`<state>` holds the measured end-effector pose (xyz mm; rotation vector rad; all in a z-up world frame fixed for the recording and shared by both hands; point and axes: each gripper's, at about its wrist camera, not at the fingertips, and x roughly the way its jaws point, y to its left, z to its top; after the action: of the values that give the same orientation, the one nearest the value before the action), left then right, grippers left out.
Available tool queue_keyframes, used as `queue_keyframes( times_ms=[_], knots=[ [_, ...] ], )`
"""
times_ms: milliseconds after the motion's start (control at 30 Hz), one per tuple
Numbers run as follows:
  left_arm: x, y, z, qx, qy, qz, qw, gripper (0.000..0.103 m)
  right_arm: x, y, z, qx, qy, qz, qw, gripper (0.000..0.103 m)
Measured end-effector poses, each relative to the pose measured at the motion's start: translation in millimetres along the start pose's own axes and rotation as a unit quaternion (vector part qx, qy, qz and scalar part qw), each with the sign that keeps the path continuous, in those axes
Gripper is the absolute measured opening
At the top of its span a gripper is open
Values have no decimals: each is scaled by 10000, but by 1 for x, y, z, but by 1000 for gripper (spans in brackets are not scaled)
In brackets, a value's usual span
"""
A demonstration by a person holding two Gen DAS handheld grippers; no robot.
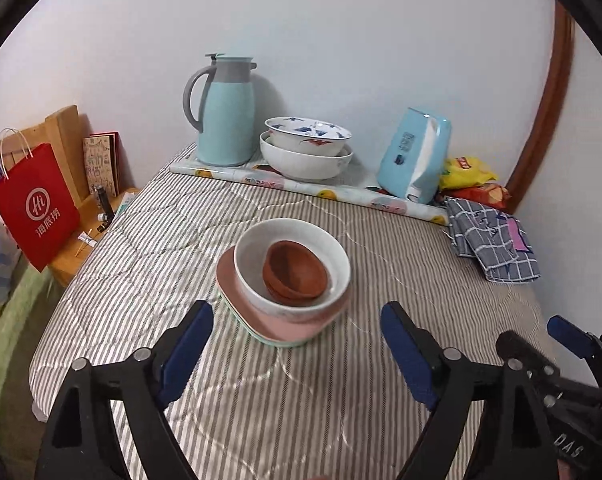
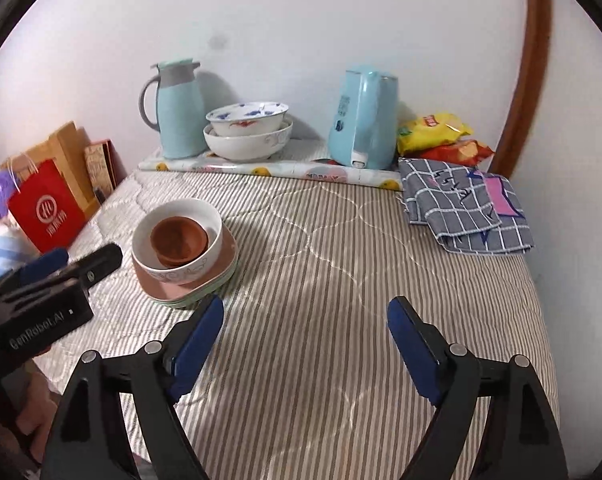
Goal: Organize plates and bowls
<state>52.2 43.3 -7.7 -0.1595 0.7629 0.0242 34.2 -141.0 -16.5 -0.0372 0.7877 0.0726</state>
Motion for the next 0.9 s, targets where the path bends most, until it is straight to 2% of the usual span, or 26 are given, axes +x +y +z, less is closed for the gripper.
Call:
queue_keyframes(
  times_ms=[133, 333, 567, 900],
  knots=[
    [-17, -2, -9, -148, -109, -17, 9998, 90, -15, -12, -8, 196, -88, -22, 9998, 94],
    [-30, -14, -17, 34, -241, 136, 9996, 91, -34, -21, -18, 116, -229, -272, 9993, 98],
    [-42, -33, -24, 392, -295, 150, 9987, 91, -48, -35, -28, 297, -287, -301, 9987, 98],
    [-50, -42, -32, 468, -353, 120, 9982, 91, -62, -39, -34, 336, -395, -368, 9980, 98]
  ],
)
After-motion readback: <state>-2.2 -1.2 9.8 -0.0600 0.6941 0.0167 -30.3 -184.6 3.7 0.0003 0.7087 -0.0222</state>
